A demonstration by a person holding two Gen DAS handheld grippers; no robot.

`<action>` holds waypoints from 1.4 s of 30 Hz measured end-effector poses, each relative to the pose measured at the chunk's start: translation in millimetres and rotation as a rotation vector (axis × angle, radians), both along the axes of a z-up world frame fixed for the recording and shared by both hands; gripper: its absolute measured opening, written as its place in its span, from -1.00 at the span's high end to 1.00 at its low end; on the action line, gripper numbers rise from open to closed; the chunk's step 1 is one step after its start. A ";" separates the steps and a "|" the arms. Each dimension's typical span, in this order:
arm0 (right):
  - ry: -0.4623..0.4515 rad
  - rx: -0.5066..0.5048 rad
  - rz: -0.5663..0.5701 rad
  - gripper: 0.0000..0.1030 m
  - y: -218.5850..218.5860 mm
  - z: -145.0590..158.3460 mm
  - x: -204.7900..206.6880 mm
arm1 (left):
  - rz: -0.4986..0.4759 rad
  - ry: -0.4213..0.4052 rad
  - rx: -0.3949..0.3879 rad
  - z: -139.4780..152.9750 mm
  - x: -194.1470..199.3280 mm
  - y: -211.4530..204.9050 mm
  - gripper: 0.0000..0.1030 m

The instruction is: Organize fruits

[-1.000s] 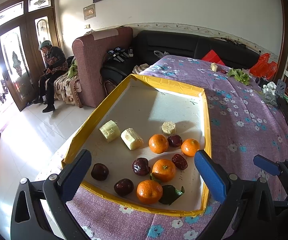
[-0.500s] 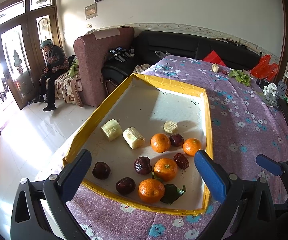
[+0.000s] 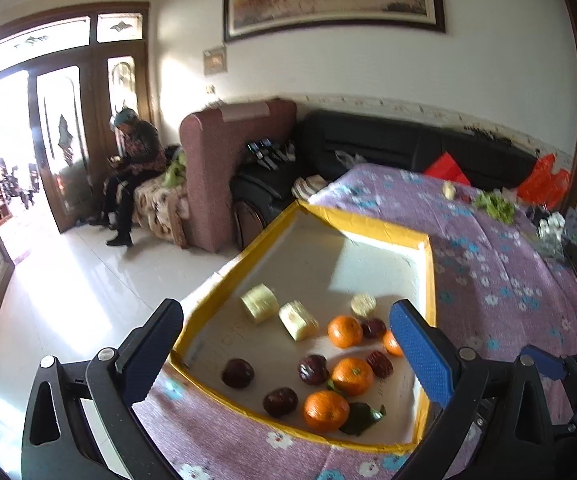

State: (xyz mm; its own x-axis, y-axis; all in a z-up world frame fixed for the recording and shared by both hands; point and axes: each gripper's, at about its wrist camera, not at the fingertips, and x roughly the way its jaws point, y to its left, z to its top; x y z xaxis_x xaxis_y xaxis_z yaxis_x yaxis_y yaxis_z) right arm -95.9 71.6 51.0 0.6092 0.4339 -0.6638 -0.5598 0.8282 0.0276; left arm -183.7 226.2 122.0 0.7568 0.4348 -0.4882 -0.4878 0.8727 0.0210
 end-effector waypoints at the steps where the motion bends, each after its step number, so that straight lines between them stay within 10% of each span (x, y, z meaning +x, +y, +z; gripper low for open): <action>1: -0.004 0.007 -0.002 -0.67 -1.2 1.3 -0.2 | 0.013 -0.023 0.006 3.3 -4.0 0.8 -1.00; 27: -0.028 0.046 0.045 -0.73 13.1 4.3 -27.6 | 0.215 -0.337 0.096 46.4 -76.3 6.8 -1.00; 42: -0.068 0.034 0.100 -0.74 18.6 9.9 -42.4 | 0.052 -0.269 -0.149 28.5 -58.1 22.9 -1.00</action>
